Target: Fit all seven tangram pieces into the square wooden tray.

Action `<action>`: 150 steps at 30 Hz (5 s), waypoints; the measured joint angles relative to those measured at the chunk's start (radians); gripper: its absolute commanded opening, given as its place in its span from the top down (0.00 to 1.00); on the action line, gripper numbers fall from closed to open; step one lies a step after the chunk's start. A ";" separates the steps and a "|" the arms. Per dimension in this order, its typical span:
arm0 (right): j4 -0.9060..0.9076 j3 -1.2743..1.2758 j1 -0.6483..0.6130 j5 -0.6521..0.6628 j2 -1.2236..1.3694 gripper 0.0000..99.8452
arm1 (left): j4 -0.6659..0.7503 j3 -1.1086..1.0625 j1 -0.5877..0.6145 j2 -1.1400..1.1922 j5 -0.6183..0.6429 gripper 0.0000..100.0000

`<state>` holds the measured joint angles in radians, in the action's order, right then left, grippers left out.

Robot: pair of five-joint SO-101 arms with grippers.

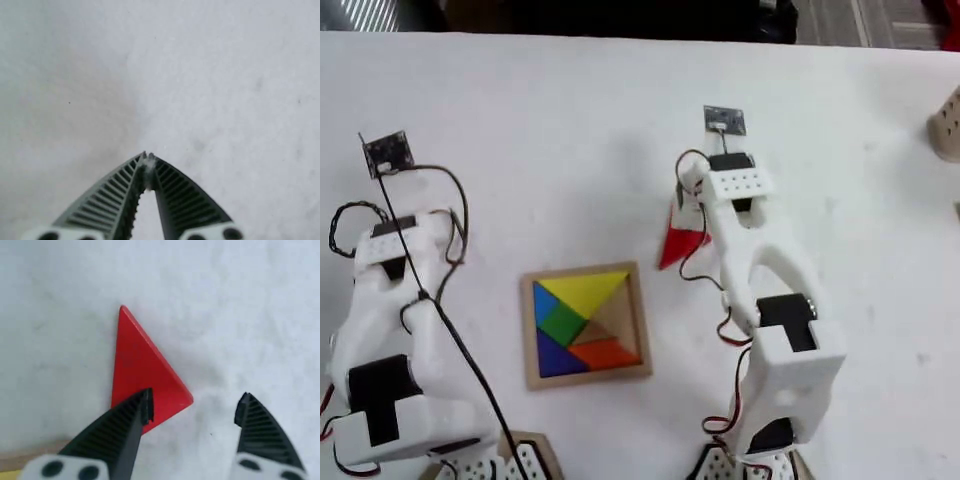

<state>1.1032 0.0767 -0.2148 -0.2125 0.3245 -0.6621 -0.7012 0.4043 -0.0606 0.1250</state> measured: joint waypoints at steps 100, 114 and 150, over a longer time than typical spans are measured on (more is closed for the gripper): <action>0.327 0.077 -0.040 0.213 -0.219 0.70 | 0.018 0.000 0.000 0.000 0.000 0.98; -0.282 0.666 -0.199 -0.170 -0.427 0.85 | 0.018 0.000 0.000 0.000 0.000 0.98; -0.011 0.523 -0.216 0.222 -0.528 0.91 | 0.018 0.000 0.000 0.000 0.000 0.98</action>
<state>1.0925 0.5999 -0.4312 0.0100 -0.2033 -0.6437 -0.7012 0.4043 -0.0606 0.1250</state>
